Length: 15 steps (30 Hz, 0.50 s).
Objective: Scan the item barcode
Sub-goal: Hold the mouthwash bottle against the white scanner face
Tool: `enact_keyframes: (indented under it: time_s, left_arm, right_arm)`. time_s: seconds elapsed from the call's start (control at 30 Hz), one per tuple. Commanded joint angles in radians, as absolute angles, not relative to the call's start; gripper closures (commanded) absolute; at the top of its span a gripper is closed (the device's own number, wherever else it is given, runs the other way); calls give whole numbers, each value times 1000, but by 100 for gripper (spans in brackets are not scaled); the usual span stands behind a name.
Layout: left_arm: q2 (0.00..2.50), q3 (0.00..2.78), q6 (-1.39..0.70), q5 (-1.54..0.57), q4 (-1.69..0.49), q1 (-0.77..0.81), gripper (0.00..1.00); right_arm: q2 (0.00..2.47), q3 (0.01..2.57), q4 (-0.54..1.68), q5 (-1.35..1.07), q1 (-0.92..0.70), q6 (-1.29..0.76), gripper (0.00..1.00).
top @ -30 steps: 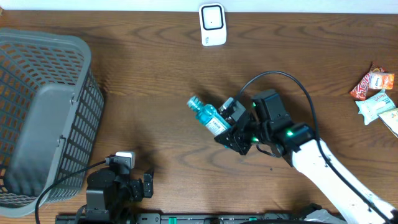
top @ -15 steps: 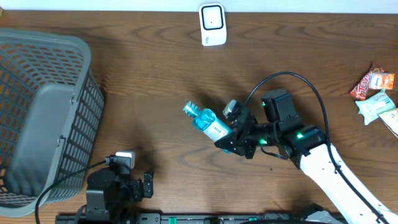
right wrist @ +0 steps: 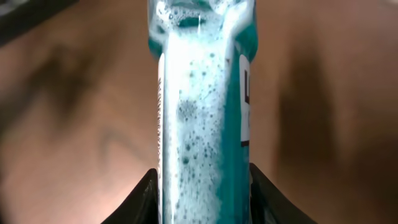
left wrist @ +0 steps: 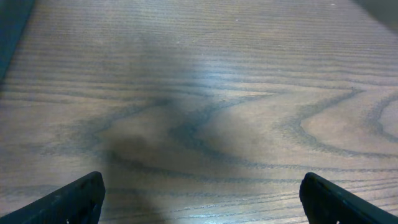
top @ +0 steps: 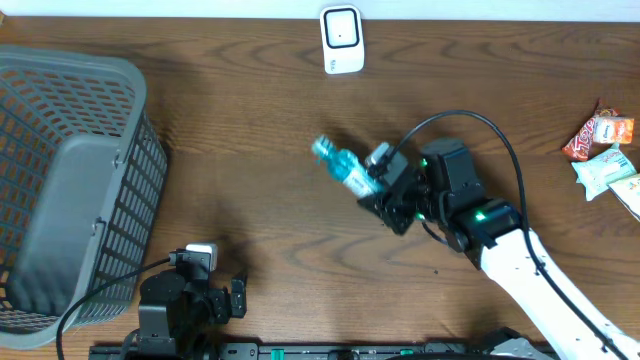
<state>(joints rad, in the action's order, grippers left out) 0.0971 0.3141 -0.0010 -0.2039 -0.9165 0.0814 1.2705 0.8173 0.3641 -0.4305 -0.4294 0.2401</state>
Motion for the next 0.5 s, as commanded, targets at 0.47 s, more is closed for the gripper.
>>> enact_keyframes:
  time_s: [0.47]
  left_arm:
    - [97, 311, -5, -206, -920, 84, 0]
  right_arm:
    - [1677, 846, -558, 92, -424, 316, 99]
